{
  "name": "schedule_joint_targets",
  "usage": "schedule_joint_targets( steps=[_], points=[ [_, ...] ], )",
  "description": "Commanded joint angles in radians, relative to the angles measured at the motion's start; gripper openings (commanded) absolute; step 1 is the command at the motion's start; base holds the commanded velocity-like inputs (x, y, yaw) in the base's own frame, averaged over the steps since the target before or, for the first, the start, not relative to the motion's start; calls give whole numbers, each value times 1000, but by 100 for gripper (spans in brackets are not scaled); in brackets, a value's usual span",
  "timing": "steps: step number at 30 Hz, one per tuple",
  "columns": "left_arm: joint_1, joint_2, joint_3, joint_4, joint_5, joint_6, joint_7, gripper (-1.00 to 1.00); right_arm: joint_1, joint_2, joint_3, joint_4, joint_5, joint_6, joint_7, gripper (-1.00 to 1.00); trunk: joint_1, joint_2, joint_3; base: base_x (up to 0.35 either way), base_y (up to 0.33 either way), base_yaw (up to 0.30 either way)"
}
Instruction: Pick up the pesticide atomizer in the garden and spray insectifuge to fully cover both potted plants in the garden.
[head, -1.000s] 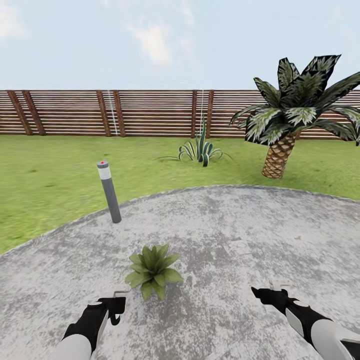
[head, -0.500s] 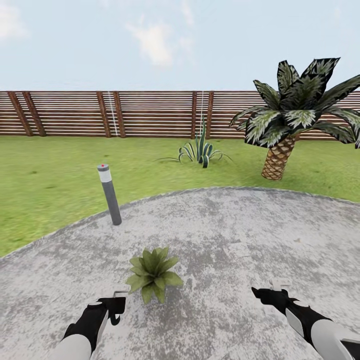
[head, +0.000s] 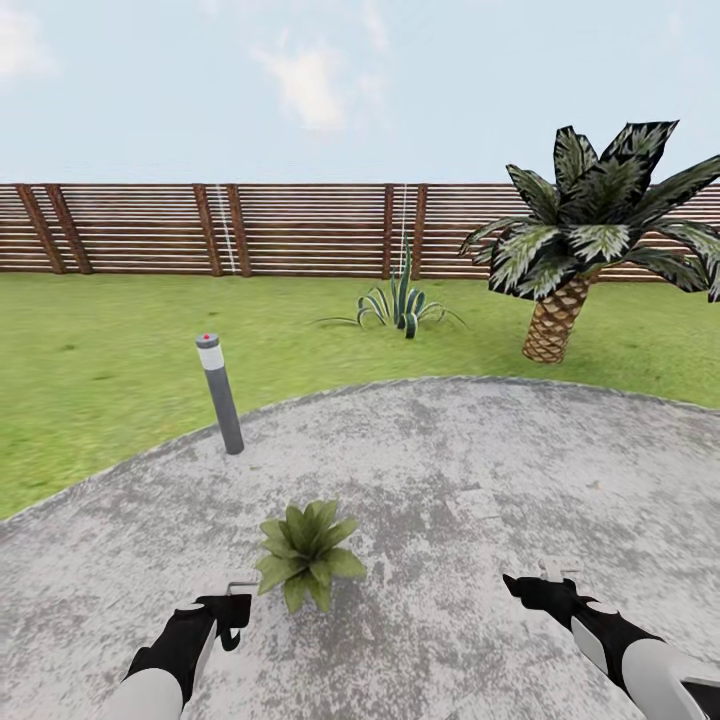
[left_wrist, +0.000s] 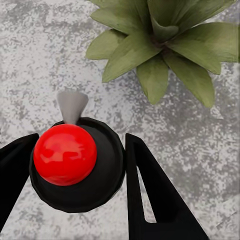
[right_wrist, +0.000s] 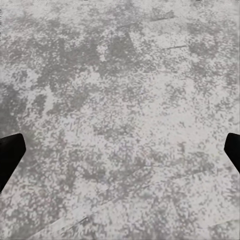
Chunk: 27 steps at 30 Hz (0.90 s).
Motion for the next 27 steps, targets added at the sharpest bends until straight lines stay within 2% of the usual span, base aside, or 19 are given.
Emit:
schedule_joint_targets(
  steps=[1, 9, 19, 27],
  points=[
    [-1, -2, 8, -3, -8, 4, -9, -100, -1, 0, -8, 1, 3, -3, 5, 100, -4, 7, 2, 0, 0, 0],
    [-1, -2, 8, -4, -8, 4, -9, -100, -1, 0, -8, 1, 3, -3, 5, 100, -35, 63, 27, 0, 0, 0],
    [-1, -1, 8, -4, -8, 3, -9, -100, -1, -1, -8, 0, 1, -3, 6, 100, -35, 63, 27, 11, 10, 0],
    [-1, -1, 8, -4, -8, 3, -9, -100, -1, 0, -7, 0, 2, -3, 10, 100, -35, 63, 30, 228, 216, -86]
  ],
)
